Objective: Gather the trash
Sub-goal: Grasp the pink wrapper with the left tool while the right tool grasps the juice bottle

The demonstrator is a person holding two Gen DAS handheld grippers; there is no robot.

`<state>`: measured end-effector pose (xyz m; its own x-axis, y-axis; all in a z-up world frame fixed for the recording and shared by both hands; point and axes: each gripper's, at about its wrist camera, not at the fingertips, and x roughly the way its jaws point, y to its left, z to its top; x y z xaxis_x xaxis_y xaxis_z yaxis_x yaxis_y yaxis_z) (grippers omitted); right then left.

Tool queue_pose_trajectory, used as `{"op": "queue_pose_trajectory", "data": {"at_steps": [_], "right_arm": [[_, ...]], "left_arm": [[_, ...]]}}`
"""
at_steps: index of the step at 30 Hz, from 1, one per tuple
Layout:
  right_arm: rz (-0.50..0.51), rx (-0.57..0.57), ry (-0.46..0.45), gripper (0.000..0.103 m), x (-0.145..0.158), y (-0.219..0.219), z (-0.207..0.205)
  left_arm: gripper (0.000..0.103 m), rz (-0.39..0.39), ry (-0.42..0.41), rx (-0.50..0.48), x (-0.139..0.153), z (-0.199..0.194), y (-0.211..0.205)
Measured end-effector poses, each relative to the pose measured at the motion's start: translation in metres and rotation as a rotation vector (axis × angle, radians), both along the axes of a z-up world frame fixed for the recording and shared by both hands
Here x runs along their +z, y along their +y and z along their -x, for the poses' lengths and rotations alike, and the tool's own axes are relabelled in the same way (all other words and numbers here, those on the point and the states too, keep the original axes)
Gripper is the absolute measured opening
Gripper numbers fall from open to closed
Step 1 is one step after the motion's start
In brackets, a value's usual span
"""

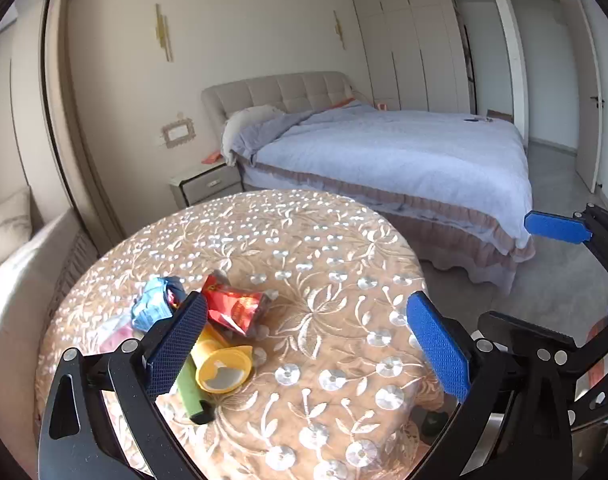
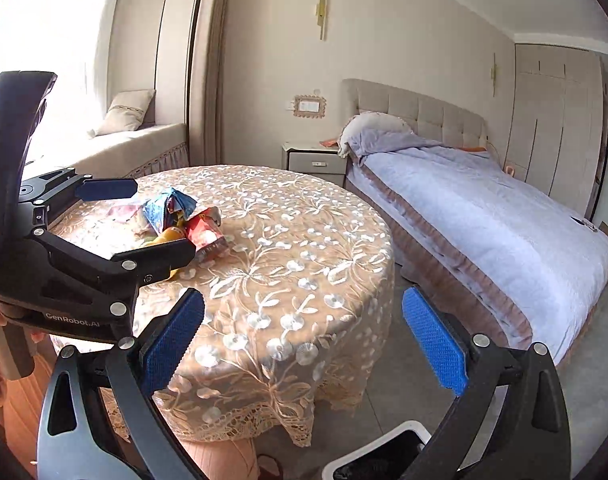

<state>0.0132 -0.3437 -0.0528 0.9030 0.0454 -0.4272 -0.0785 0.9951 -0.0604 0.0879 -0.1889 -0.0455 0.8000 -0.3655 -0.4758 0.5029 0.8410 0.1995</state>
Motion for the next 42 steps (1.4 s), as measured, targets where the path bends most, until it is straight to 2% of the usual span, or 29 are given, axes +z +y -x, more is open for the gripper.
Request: {"op": "queue_pose_trajectory", "data": {"at_steps": [4,7,10,14,17,23,25,27,31,33,34,36,39,42], "right_arm": [[-0.012,0.073,-0.008,0.099,0.011,0.034,-0.031],[-0.001,0.108,0.011,0.099,0.013,0.058,-0.059],[0.010,0.135,0.046,0.099,0.006,0.077,-0.083],[0.007,0.133,0.141,0.099,-0.016,0.096,-0.116],[-0.015,0.136,0.194,0.099,-0.031,0.104,-0.133],[-0.053,0.159,0.257,0.099,-0.045,0.120,-0.159],[-0.064,0.163,0.279,0.098,-0.050,0.123,-0.168],[-0.091,0.175,0.308,0.093,-0.053,0.125,-0.174],[-0.118,0.199,0.378,0.074,-0.061,0.129,-0.187],[-0.114,0.197,0.408,0.067,-0.067,0.132,-0.189],[-0.121,0.204,0.417,0.060,-0.070,0.133,-0.190],[-0.133,0.208,0.423,0.058,-0.074,0.133,-0.190],[-0.112,0.216,0.418,0.056,-0.074,0.137,-0.189],[-0.091,0.219,0.402,0.055,-0.074,0.142,-0.185]], "left_arm": [[0.098,0.017,0.008,0.120,0.006,-0.025,0.040],[0.098,0.026,0.055,0.215,0.005,-0.052,0.076],[0.098,0.068,0.119,0.306,-0.005,-0.076,0.110],[0.098,0.178,0.229,0.346,-0.023,-0.101,0.155],[0.096,0.224,0.274,0.369,-0.034,-0.114,0.173],[0.061,0.308,0.380,0.333,-0.047,-0.139,0.188],[0.059,0.330,0.406,0.307,-0.051,-0.145,0.187],[0.052,0.343,0.413,0.284,-0.053,-0.149,0.186],[0.028,0.354,0.429,0.230,-0.056,-0.156,0.180],[0.019,0.377,0.442,0.213,-0.058,-0.160,0.179],[0.016,0.388,0.445,0.203,-0.059,-0.161,0.178],[0.005,0.400,0.456,0.186,-0.060,-0.162,0.175],[0.002,0.362,0.441,0.212,-0.064,-0.165,0.168],[0.001,0.375,0.435,0.232,-0.068,-0.164,0.170]]}}
